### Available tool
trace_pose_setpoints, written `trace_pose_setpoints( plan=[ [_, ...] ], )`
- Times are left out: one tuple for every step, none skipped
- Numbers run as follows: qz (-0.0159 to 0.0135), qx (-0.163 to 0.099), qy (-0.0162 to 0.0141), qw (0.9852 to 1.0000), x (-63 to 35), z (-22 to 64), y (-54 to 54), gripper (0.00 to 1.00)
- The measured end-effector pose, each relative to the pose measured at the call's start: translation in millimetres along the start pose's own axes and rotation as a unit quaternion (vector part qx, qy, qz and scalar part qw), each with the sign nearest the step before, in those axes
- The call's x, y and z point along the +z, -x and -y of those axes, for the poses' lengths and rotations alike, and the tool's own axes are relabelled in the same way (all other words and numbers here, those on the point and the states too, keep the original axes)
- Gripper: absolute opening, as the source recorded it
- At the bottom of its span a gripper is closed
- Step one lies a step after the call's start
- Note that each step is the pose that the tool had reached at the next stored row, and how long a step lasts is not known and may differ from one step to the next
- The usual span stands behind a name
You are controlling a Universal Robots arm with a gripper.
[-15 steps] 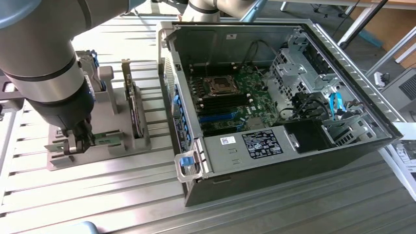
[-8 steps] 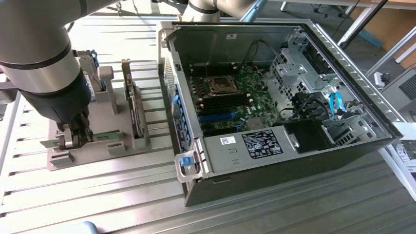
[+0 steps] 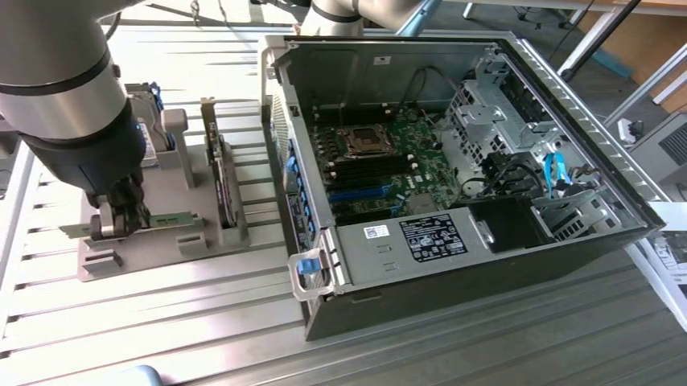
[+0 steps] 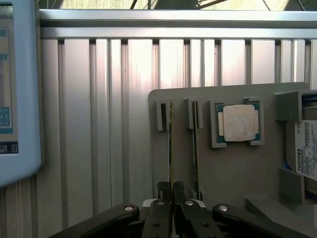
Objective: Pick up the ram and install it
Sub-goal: 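Pick up the ram and move it above insertion slot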
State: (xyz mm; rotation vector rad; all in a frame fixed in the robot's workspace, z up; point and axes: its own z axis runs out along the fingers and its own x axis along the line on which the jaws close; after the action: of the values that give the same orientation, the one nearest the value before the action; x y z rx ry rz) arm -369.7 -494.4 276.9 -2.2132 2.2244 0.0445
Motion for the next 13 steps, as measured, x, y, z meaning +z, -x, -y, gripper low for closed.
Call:
trace_pose_setpoints(
  plan=[
    [0.0,0.0,0.0,1.0,-2.6,-0.1,0.1,0.14],
    [0.0,0.0,0.0,1.0,-4.6,-0.1,0.1,0.14],
    [0.0,0.0,0.0,1.0,-7.1,-0.1,0.1,0.14],
    [0.0,0.0,0.0,1.0,-9.3,-0.2,0.2,0.14],
    [0.0,0.0,0.0,1.0,-11.7,-0.2,0.2,0.14],
    [0.0,0.0,0.0,1.0,-14.5,-0.2,0.3,0.14],
    [0.0,0.0,0.0,1.0,-16.6,-0.3,0.4,0.14],
    [0.0,0.0,0.0,1.0,-18.6,-0.3,0.4,0.14],
    [0.0,0.0,0.0,1.0,-20.5,-0.4,0.5,0.14],
    [0.0,0.0,0.0,1.0,-22.3,-0.4,0.5,0.14],
    [0.0001,0.0,-0.0001,1.0,-24.0,-0.4,0.5,0.14],
    [0.0,0.0,0.0,1.0,-26.0,-0.4,0.6,0.14],
    [0.0,0.0,0.0,1.0,-28.1,-0.5,0.6,0.14]
  ],
)
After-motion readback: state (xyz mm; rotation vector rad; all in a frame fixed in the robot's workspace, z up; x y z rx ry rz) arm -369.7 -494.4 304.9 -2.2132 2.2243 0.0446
